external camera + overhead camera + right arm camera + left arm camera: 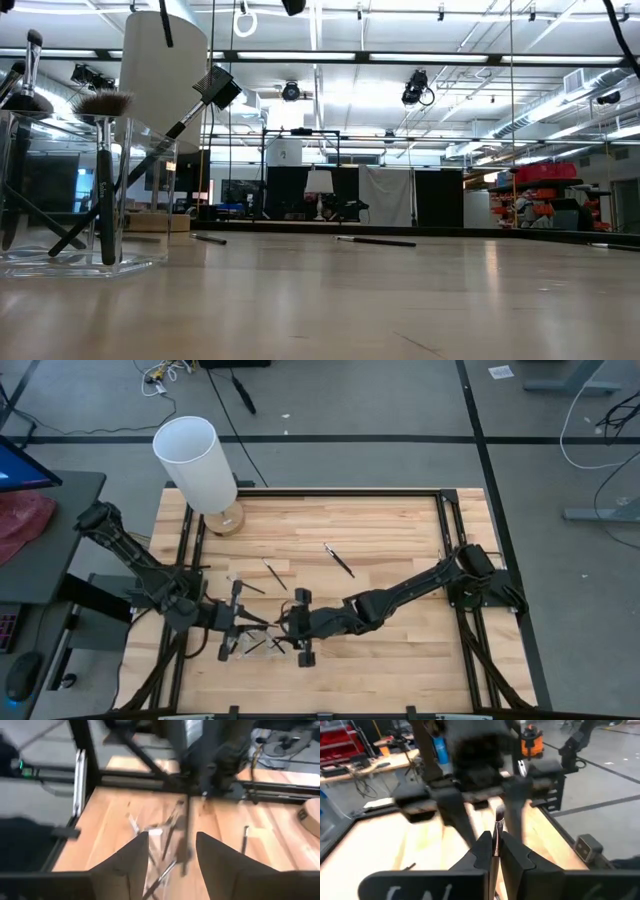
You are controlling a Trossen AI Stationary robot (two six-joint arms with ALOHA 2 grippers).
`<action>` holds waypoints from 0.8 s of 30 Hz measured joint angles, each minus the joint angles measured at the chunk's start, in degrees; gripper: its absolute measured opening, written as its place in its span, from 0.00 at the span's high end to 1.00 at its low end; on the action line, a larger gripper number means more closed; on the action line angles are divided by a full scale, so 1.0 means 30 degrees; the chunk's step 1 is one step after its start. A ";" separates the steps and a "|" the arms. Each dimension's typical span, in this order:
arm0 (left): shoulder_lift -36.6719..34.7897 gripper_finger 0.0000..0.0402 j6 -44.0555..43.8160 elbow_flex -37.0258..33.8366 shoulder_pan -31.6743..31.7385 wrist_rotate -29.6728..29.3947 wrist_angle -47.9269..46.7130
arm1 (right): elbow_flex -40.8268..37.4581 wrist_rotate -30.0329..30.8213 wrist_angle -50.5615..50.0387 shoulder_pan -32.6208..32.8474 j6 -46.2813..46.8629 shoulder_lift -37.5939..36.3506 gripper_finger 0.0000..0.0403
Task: Put items in baskets/containers
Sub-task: Put the eyeshadow brush into the transparent organizer
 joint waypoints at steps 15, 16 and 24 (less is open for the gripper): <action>0.0012 0.93 -0.0798 -0.0011 0.0819 0.0903 -0.0367 | 0.0021 -0.0020 0.3036 -0.0289 -0.1220 0.0134 0.60; 0.0012 0.93 -0.0798 -0.0011 0.0818 0.0927 -0.0345 | 0.0021 -0.0021 0.3151 -0.0296 -0.1373 0.0271 0.62; 0.0042 0.93 -0.0791 -0.0025 0.0818 0.0890 -0.0264 | 0.0018 0.0057 0.4356 -0.0333 -0.2617 0.1326 0.75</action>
